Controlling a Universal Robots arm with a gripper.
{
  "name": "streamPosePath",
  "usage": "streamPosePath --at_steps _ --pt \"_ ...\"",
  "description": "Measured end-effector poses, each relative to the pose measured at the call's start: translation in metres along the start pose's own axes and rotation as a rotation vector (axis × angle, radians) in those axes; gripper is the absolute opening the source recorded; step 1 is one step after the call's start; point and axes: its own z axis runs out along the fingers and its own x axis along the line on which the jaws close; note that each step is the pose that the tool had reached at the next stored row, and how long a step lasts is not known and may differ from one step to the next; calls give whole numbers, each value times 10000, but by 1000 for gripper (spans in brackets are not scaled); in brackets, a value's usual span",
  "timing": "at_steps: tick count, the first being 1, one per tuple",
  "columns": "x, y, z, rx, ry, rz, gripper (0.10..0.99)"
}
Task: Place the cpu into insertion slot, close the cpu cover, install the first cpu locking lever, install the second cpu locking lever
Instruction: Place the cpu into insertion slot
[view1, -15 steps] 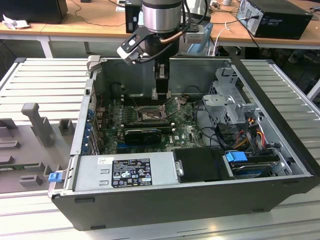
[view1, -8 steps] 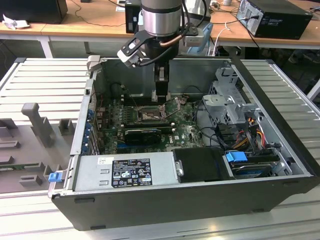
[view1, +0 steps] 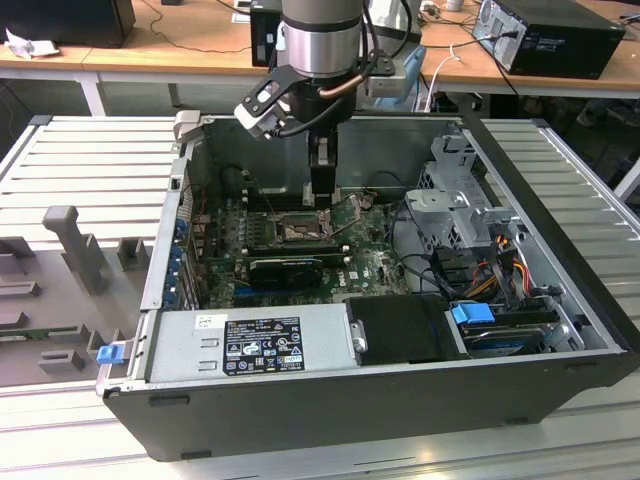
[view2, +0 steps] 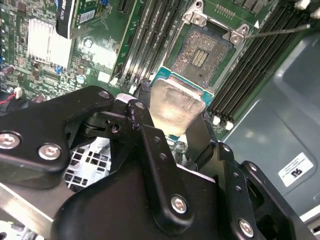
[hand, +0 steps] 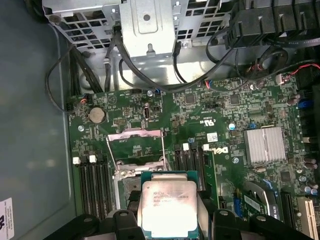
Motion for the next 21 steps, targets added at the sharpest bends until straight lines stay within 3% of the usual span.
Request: streamPosePath --at_steps 3,5,13,16,21 --pt "-1 -5 45 12 61 -735 525" --pt "-2 -14 73 14 78 -930 525" --pt "-5 -40 163 -15 81 -982 525" --pt "-10 -75 215 -12 123 -1446 525" --pt "-17 -169 294 -13 138 -1415 525"
